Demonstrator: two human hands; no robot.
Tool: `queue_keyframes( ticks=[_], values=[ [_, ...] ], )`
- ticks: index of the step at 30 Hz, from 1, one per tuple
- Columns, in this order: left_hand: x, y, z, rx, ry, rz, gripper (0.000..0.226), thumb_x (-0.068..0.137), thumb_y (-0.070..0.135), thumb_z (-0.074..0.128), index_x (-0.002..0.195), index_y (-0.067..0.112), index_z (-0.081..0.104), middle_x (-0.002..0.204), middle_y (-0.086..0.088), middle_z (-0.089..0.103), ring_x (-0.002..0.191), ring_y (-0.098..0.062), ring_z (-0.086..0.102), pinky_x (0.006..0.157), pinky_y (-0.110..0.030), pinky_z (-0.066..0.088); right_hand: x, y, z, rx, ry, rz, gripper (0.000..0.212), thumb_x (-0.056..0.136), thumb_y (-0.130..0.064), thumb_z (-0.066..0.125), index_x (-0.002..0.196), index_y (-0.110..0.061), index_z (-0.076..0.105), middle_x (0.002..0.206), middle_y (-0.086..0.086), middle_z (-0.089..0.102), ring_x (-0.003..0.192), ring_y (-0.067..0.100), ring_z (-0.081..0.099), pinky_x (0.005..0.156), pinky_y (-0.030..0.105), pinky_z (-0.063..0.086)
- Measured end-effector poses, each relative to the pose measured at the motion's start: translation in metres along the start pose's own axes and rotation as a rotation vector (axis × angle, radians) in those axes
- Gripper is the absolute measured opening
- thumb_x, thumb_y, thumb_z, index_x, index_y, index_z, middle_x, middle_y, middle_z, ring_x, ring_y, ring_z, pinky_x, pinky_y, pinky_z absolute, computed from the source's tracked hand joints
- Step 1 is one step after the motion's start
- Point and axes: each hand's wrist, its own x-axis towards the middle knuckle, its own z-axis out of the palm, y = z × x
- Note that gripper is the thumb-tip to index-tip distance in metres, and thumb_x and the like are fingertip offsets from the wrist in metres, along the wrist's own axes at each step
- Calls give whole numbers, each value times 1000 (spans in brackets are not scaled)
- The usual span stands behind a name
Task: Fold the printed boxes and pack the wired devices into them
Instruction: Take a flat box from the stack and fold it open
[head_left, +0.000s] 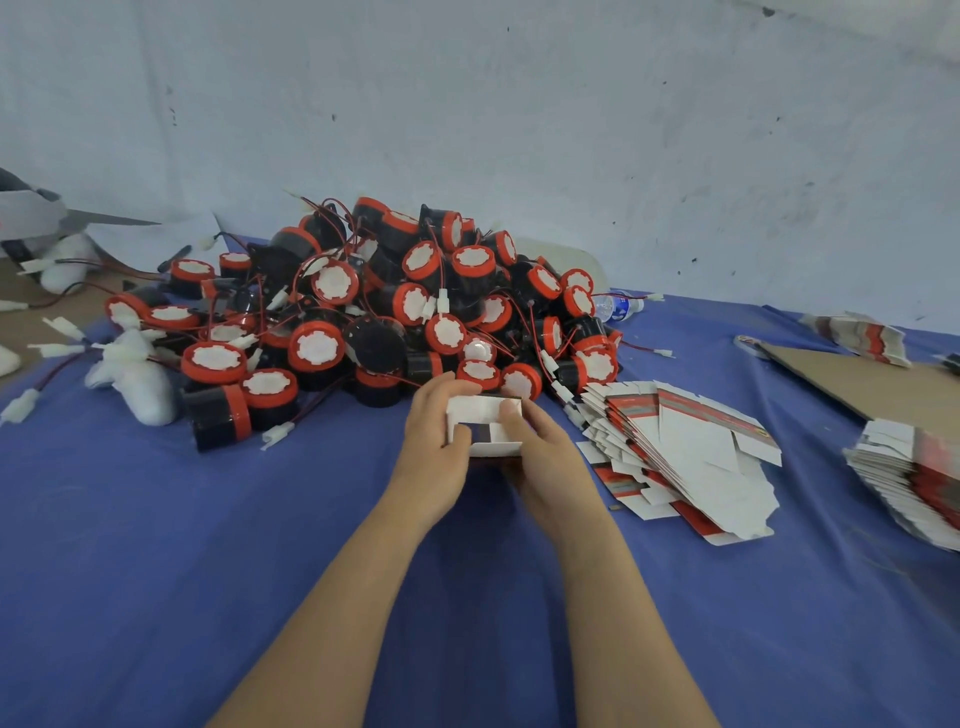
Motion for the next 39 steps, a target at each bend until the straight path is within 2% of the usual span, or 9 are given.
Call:
queue_keyframes(
  ticks=[4,8,11,13,18,20,25,34,39],
  values=[
    [2,1,-5,-59,43,-16,49,94,-7,33,111,36,50,140,13,37,125,0,35,92,-3,34,-1,-2,-7,31,-247,28,40,97,-6,50,133,-22,50,116,1,65,103,16,60,94,32,47],
    [-1,7,-2,-145,-6,6,48,94,1,42,107,45,53,126,28,45,115,17,42,82,0,39,1,-2,-6,35,-135,26,44,93,8,46,122,-23,58,112,6,68,95,18,65,78,28,52],
    [2,16,-2,-395,-19,-115,22,96,36,48,103,54,57,113,33,59,106,14,55,79,-9,45,4,-1,-5,137,-27,27,47,91,10,45,119,-24,61,98,0,75,94,18,69,84,32,54],
    [4,14,-5,-491,0,-164,20,95,42,46,105,53,60,109,31,63,98,15,58,76,-10,44,6,-1,-4,217,2,30,51,91,11,44,128,-20,57,107,4,73,101,22,68,87,34,53],
    [-2,6,-6,-274,-68,-70,33,99,25,50,106,57,49,110,33,53,94,24,53,71,-1,44,4,0,-6,240,24,31,49,88,11,44,123,-19,62,110,9,72,107,29,66,98,42,50],
    [-2,3,-7,-219,-78,-79,29,98,28,51,107,55,48,118,23,56,106,14,54,77,-7,47,4,1,-7,223,37,28,48,88,11,42,110,-24,67,106,8,73,107,30,65,97,42,51],
    [4,-8,-9,-201,25,-147,22,98,30,51,117,42,51,132,7,54,124,-11,49,97,-26,47,5,2,-3,185,17,34,48,91,10,41,119,-23,61,117,7,68,104,24,64,82,31,52],
    [3,-14,-4,-188,78,-203,39,95,10,52,121,38,48,111,18,54,98,2,52,63,-2,44,3,5,2,108,-33,-25,46,91,9,46,111,-29,61,115,8,67,107,24,63,87,31,53],
    [5,-13,-3,-276,79,-230,53,91,-2,44,122,41,46,116,10,55,102,-6,53,71,-15,44,2,8,8,47,-54,-85,42,95,-1,48,111,-37,62,117,-6,67,114,15,60,93,29,49]
  ],
)
